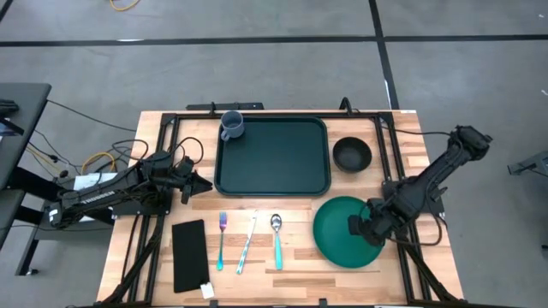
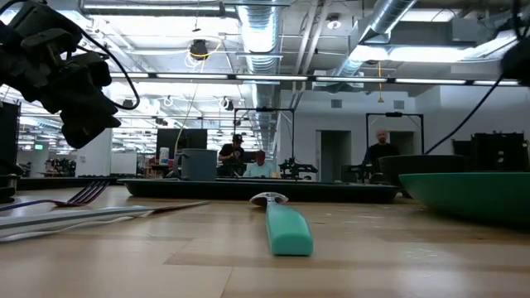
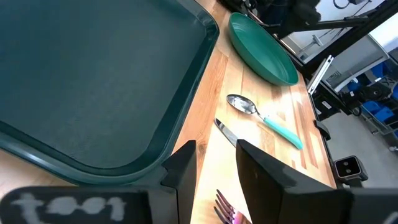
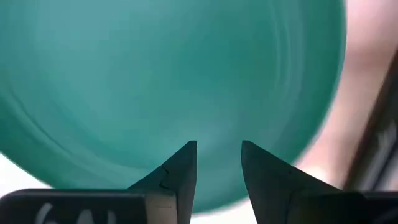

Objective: Set up tray
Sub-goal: Put the green plate on the black tray

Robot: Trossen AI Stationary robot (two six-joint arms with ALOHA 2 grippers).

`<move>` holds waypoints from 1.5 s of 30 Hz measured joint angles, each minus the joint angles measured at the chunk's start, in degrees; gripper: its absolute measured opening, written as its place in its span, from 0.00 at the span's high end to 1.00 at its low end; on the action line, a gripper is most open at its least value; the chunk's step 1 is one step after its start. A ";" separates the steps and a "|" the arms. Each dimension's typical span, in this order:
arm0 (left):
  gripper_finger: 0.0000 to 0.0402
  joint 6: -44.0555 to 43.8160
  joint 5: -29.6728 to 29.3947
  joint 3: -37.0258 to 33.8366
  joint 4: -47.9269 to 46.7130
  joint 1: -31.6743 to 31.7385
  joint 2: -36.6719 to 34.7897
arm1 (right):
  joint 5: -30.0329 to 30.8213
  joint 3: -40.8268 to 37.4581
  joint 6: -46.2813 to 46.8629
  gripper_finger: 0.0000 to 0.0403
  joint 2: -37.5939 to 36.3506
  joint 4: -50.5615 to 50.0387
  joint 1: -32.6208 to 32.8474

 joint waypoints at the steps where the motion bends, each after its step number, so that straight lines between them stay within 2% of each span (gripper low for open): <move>1: 0.75 0.00 0.00 0.00 0.00 0.00 0.00 | -1.22 0.27 0.39 0.71 0.53 0.26 0.29; 11: 0.75 0.20 0.02 -0.02 0.19 0.00 0.00 | -1.20 8.22 0.53 0.71 8.01 -3.97 -0.22; 15: 0.75 0.97 0.03 -0.02 0.24 -0.02 0.00 | 0.60 11.91 -2.62 0.71 10.20 -3.50 -1.05; 20: 0.75 1.25 0.00 -0.04 0.26 -0.02 0.00 | 1.63 18.50 -17.34 0.71 14.02 -3.05 -5.39; 26: 0.75 1.79 -0.02 -0.04 0.19 -0.02 0.00 | -0.67 27.43 -38.38 0.71 22.00 -1.85 -11.73; 33: 0.75 1.79 -0.02 -0.04 0.04 -0.02 -0.01 | -2.76 34.73 -52.67 0.71 32.17 -1.95 -15.14; 39: 0.75 1.79 0.00 -0.04 0.00 -0.02 -0.02 | -3.16 36.27 -53.04 0.71 37.89 -1.40 -15.29; 45: 0.75 1.71 0.02 -0.04 -0.04 -0.02 -0.02 | -2.80 36.31 -51.71 0.71 38.64 -0.24 -15.15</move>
